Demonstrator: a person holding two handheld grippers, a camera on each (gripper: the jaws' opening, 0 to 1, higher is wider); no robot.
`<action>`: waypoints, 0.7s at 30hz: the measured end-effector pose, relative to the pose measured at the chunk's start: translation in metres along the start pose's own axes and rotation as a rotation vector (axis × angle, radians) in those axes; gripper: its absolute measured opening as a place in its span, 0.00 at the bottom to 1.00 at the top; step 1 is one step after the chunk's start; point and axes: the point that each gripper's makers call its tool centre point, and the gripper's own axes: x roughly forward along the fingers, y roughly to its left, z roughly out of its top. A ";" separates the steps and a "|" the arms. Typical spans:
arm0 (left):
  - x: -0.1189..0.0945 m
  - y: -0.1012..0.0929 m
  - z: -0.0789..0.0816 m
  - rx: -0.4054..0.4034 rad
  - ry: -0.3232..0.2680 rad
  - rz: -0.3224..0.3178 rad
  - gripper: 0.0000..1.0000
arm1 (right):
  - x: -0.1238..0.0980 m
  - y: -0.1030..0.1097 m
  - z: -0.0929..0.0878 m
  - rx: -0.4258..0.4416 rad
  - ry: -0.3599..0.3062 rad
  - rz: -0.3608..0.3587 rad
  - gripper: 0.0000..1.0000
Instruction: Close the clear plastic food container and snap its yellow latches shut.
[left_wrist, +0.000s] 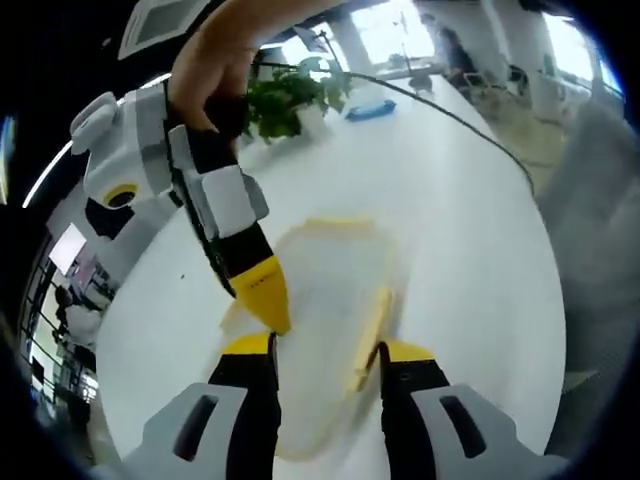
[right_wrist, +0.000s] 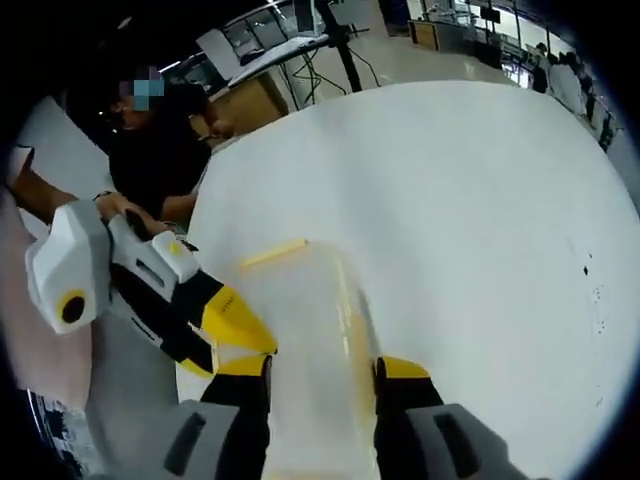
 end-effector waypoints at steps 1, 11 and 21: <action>0.000 -0.001 0.000 0.002 0.002 -0.001 0.35 | 0.000 0.000 0.000 -0.004 -0.004 -0.008 0.39; 0.000 -0.002 0.000 0.016 0.010 0.003 0.35 | -0.004 0.001 0.003 -0.049 -0.040 -0.127 0.38; -0.002 -0.002 0.001 -0.032 -0.014 -0.035 0.36 | -0.007 0.002 0.005 -0.083 -0.054 -0.230 0.37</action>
